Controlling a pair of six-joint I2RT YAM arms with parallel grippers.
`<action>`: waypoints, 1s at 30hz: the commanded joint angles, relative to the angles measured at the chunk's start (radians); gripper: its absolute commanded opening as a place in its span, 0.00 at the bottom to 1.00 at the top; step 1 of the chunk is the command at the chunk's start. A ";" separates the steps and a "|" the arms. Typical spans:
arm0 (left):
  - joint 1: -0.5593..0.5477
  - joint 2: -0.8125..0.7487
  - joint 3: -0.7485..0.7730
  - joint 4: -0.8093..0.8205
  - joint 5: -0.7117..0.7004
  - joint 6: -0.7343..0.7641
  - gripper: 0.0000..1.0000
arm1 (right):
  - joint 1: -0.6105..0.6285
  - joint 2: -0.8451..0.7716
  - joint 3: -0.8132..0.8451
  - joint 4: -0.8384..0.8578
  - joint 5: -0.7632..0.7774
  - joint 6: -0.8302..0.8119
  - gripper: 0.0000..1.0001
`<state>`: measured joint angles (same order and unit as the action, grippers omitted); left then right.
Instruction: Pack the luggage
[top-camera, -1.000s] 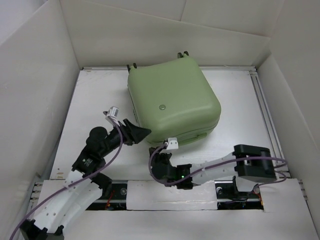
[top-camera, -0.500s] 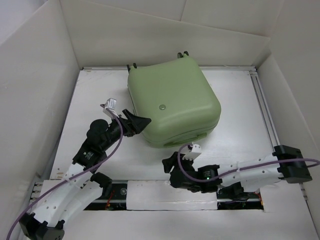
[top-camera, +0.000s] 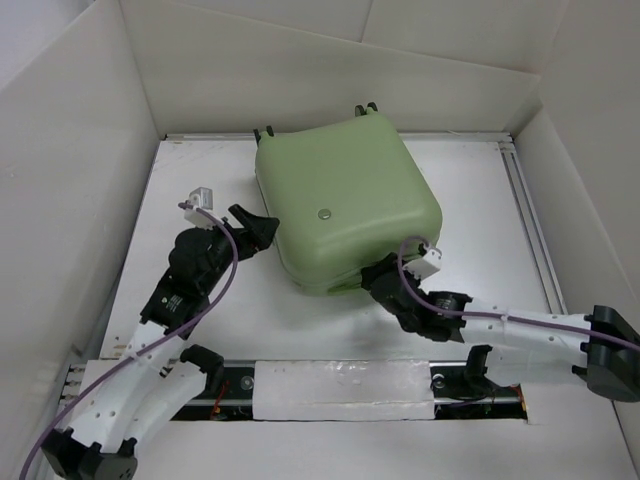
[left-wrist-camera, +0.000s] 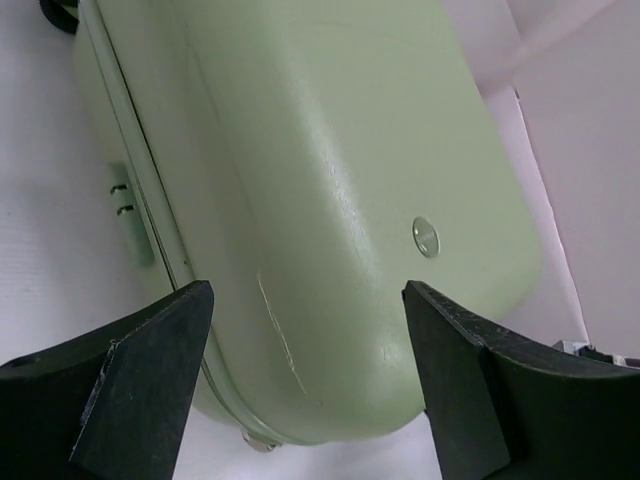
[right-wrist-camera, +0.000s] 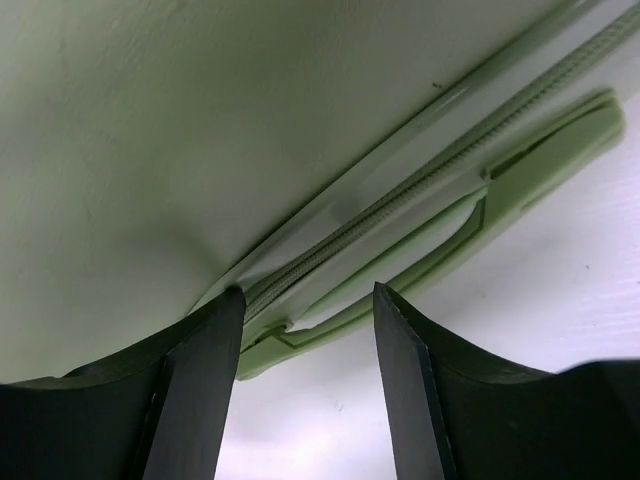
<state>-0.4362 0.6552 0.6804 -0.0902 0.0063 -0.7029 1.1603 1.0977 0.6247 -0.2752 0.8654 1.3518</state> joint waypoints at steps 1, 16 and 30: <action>0.004 0.058 0.057 -0.003 -0.063 0.037 0.74 | -0.082 0.008 -0.028 0.126 -0.080 -0.095 0.60; 0.101 0.224 0.168 0.095 -0.043 -0.044 0.78 | -0.021 -0.153 -0.125 -0.146 -0.011 0.112 0.52; 0.425 0.532 0.249 0.259 0.324 -0.172 0.84 | -0.143 0.152 -0.037 0.146 -0.115 -0.092 0.62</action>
<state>-0.0132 1.1744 0.8467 0.0898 0.2810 -0.8597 1.0695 1.2270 0.5240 -0.3073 0.7414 1.3216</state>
